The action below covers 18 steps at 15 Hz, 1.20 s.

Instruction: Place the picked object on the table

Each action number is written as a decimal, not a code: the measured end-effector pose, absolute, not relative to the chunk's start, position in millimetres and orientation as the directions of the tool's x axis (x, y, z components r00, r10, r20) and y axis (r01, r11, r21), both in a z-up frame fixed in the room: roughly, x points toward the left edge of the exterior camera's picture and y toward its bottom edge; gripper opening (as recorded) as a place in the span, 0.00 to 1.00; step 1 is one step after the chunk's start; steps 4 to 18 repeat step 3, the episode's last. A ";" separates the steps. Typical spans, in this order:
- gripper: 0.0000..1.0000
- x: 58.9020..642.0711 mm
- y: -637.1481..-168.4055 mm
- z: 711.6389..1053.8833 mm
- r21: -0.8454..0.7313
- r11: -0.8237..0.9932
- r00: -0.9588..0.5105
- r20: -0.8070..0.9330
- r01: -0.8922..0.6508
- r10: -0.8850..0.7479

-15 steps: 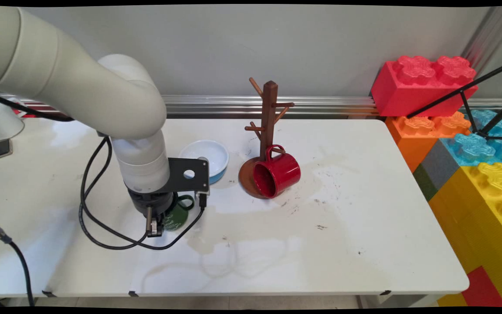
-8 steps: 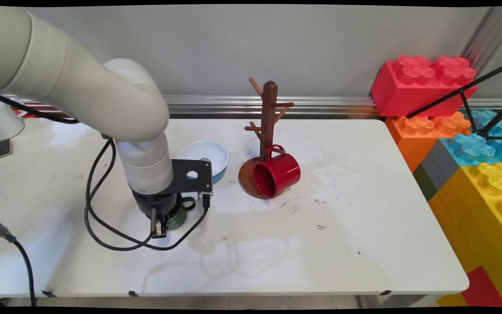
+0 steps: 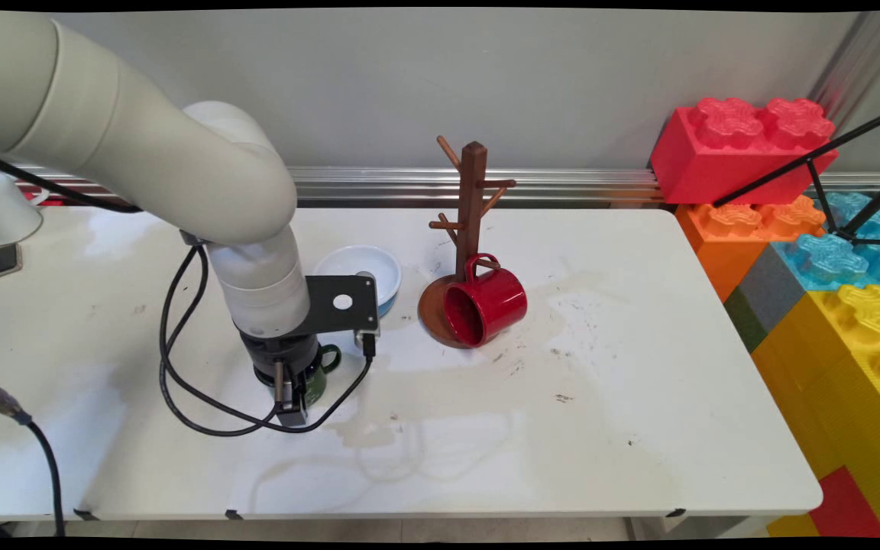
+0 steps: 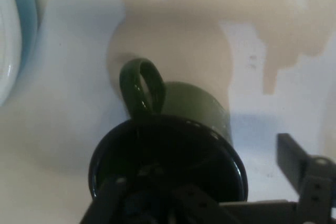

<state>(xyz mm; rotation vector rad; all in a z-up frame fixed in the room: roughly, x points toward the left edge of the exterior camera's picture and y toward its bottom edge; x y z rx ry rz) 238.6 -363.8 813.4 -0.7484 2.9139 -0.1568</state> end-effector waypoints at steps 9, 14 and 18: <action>1.00 237.3 -366.2 817.3 -0.128 0.866 -0.866 -0.078 -0.483 -0.494; 1.00 237.3 -366.2 817.3 -0.128 0.866 -0.866 -0.078 -0.483 -0.494; 1.00 237.3 -366.2 817.3 -0.128 0.866 -0.866 -0.078 -0.483 -0.494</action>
